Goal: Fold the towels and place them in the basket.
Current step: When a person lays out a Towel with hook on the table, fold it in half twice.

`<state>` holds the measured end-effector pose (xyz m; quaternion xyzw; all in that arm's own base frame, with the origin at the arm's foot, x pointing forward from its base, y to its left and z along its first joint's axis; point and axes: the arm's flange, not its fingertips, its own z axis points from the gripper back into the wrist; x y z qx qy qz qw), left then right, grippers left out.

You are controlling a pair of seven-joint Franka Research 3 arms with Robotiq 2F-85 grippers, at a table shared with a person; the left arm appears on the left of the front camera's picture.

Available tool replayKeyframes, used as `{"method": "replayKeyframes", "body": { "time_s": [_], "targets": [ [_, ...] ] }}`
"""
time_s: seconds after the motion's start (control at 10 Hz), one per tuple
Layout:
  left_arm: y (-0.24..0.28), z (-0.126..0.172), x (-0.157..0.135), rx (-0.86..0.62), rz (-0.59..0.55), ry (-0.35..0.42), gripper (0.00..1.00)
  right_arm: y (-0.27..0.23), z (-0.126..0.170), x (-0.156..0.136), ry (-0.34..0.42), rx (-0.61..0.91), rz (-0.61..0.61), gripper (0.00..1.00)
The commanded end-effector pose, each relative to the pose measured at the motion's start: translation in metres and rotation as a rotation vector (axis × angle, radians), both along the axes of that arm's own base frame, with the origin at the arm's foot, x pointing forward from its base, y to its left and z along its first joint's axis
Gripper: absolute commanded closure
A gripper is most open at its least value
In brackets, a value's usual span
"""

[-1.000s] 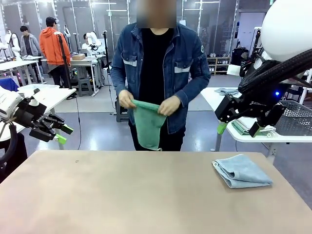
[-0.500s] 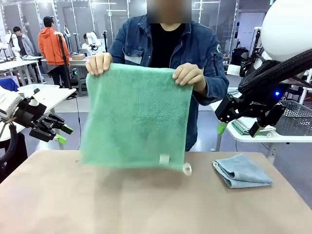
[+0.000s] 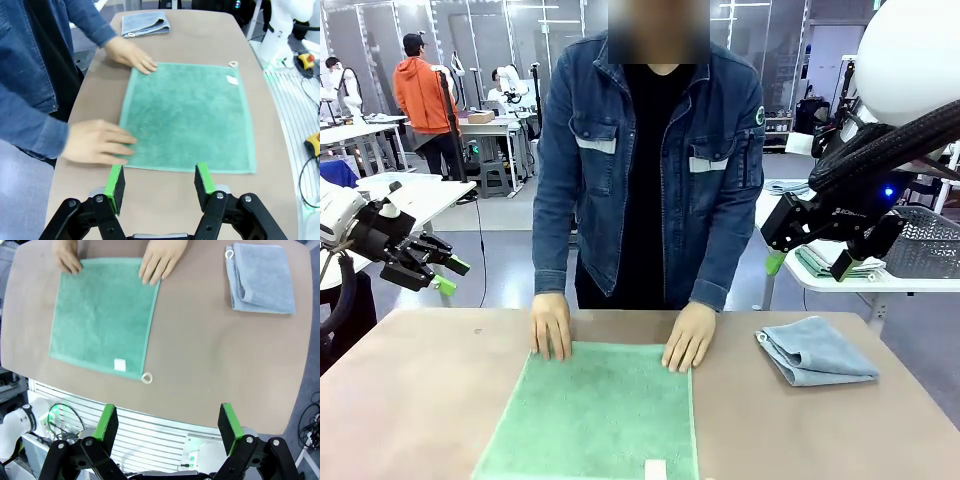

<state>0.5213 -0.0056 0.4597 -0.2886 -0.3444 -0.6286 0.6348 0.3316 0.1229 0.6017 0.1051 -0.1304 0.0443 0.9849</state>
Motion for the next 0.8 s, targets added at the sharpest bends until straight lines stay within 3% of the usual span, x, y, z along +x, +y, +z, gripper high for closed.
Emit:
{"method": "replayKeyframes", "body": {
  "time_s": [0.0, 0.7],
  "targets": [
    [-0.0008, 0.0010, -0.0017, 0.001, 0.013, -0.002, 0.28, 0.0011, 0.0012, -0.0004, 0.002, 0.002, -0.001, 0.00],
    [-0.0008, 0.0010, -0.0017, 0.001, 0.013, -0.002, 0.28, 0.0011, 0.0012, -0.0004, 0.002, 0.002, -0.001, 0.00]
  ]
}}
